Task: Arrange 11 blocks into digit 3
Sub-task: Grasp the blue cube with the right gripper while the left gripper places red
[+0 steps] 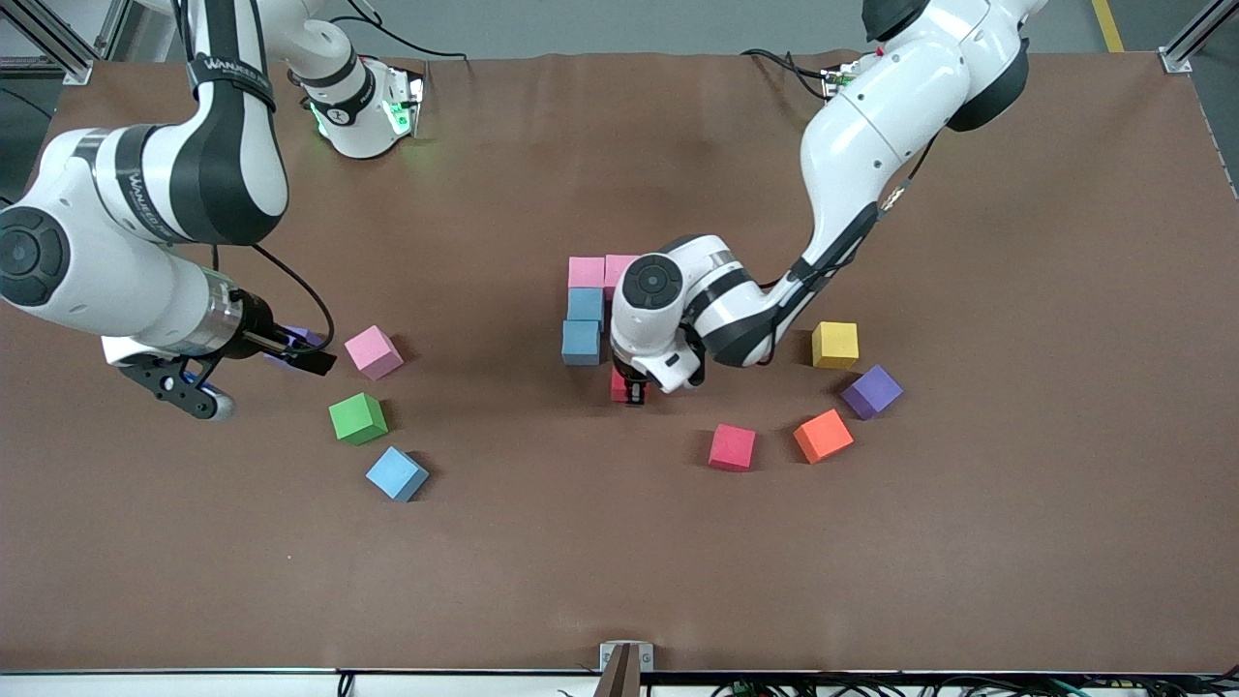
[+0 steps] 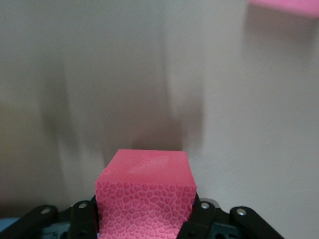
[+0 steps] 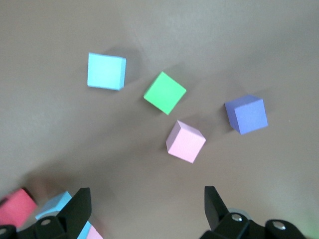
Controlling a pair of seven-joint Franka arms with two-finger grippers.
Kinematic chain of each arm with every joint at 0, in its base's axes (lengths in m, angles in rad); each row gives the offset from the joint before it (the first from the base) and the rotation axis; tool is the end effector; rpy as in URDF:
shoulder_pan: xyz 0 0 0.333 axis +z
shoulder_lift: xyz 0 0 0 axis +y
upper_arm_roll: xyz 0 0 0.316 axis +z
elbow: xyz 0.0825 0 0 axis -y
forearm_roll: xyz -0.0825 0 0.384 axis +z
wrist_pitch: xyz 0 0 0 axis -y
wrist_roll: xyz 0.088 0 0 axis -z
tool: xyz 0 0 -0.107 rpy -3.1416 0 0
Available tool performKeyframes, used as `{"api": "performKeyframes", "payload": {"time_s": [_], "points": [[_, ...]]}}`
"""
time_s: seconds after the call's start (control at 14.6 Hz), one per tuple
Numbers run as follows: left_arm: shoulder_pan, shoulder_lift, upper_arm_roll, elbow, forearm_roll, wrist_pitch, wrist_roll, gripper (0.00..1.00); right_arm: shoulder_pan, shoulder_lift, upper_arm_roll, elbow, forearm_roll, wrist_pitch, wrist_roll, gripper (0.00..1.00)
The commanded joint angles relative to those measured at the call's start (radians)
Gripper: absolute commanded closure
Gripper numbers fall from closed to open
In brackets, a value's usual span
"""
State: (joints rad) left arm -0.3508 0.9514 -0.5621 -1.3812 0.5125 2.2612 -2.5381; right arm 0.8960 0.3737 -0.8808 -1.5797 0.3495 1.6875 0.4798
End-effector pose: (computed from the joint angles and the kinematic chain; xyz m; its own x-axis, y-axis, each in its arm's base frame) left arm 0.5306 -0.5128 0.2007 0.0473 0.9947 -0.0912 0.9987 -0.0456 0.0204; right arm 0.6184 0.1073 0.4751 0.8632 -0.4860 -0.1366 -0.4892 -0.8721 0.0108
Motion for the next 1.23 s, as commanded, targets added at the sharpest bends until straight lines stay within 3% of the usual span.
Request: {"api": "performKeyframes", "payload": {"time_s": [0.0,0.27,0.68,1.03,1.16], "points": [[-0.040,0.014,0.019,0.024,-0.037,0.001,-0.002,0.52,-0.051,0.028,0.005,0.000,0.009,0.062,0.042,0.00],[-0.051,0.010,0.030,0.013,-0.049,0.001,-0.019,0.52,-0.080,0.135,0.010,-0.011,0.060,0.150,0.042,0.00],[-0.036,-0.003,0.036,-0.032,-0.042,-0.011,-0.070,0.52,-0.086,0.154,0.049,-0.065,0.083,0.224,0.037,0.00],[-0.042,-0.026,0.036,-0.064,-0.035,-0.078,-0.108,0.52,-0.115,0.267,0.075,-0.063,0.241,0.366,0.033,0.00],[-0.042,-0.032,0.036,-0.075,-0.035,-0.088,-0.120,0.52,-0.155,0.298,0.135,-0.059,0.270,0.453,0.033,0.00]]}}
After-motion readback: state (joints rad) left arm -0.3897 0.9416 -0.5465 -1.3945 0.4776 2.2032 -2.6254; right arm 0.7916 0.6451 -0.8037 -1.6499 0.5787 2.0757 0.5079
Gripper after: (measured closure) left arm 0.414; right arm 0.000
